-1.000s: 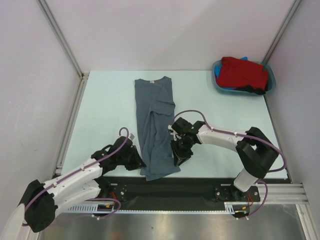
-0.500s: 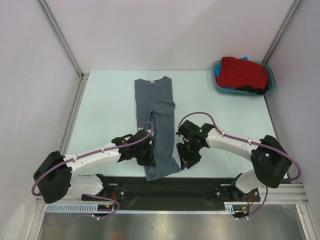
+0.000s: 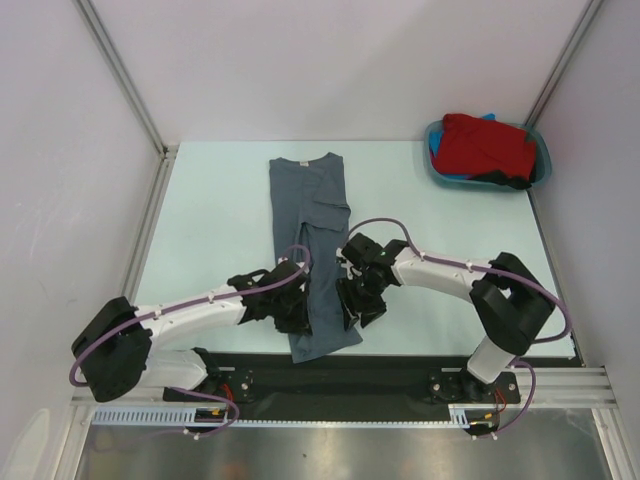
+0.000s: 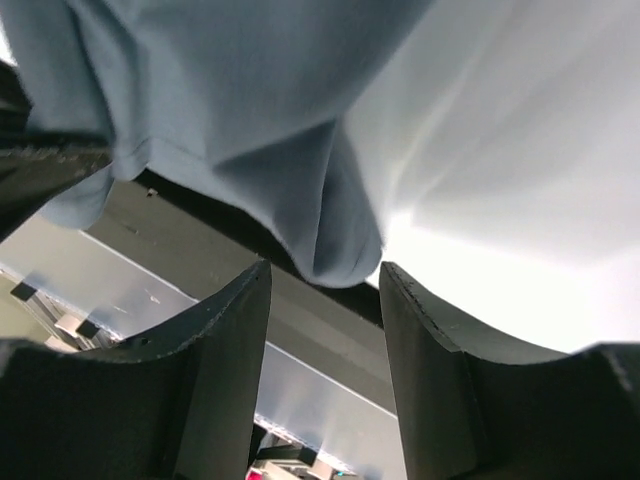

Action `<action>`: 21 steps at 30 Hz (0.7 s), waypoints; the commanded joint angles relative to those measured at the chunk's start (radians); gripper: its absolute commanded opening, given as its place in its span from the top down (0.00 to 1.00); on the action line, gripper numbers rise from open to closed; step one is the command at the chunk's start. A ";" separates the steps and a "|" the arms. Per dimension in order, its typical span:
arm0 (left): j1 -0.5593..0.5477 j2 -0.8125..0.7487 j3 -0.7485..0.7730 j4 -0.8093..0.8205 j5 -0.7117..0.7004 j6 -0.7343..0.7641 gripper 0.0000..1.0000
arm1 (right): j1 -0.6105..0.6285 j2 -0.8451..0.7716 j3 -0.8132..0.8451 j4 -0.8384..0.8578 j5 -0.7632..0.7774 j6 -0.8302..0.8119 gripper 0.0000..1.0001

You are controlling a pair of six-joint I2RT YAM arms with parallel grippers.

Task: Fold and stack the t-shirts
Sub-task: Fold the tshirt

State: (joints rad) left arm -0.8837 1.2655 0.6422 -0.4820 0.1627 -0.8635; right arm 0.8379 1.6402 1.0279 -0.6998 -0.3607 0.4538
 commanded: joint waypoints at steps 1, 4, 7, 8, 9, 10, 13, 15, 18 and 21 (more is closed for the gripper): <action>-0.011 -0.023 -0.013 0.014 0.014 -0.006 0.91 | 0.006 0.039 0.035 0.052 -0.006 -0.021 0.46; -0.011 -0.028 -0.016 0.014 0.014 -0.011 0.91 | 0.006 0.064 0.023 0.077 0.002 -0.026 0.47; -0.011 -0.026 -0.021 0.019 0.017 -0.011 0.91 | 0.009 0.084 0.021 0.088 0.002 -0.032 0.63; -0.011 -0.026 -0.022 0.022 0.020 -0.011 0.91 | 0.009 0.093 0.021 0.088 0.000 -0.032 0.68; -0.011 -0.023 -0.022 0.023 0.021 -0.011 0.91 | 0.009 0.098 0.021 0.088 -0.003 -0.033 0.77; -0.011 -0.022 -0.022 0.026 0.021 -0.011 0.91 | 0.009 0.101 0.017 0.086 -0.004 -0.033 0.81; -0.011 -0.021 -0.024 0.026 0.024 -0.011 0.91 | 0.009 0.078 0.002 0.068 -0.006 -0.026 1.00; -0.011 -0.021 -0.026 0.026 0.024 -0.011 0.91 | 0.009 0.028 -0.012 0.051 0.000 -0.009 1.00; -0.012 -0.022 -0.029 0.025 0.024 -0.009 0.91 | 0.006 -0.049 -0.048 0.013 0.002 0.022 1.00; -0.012 -0.017 -0.032 0.031 0.029 -0.009 0.92 | 0.000 -0.101 -0.084 -0.038 0.019 0.048 1.00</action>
State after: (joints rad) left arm -0.8848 1.2625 0.6174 -0.4709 0.1677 -0.8642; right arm 0.8421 1.6176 0.9672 -0.6666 -0.3595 0.4644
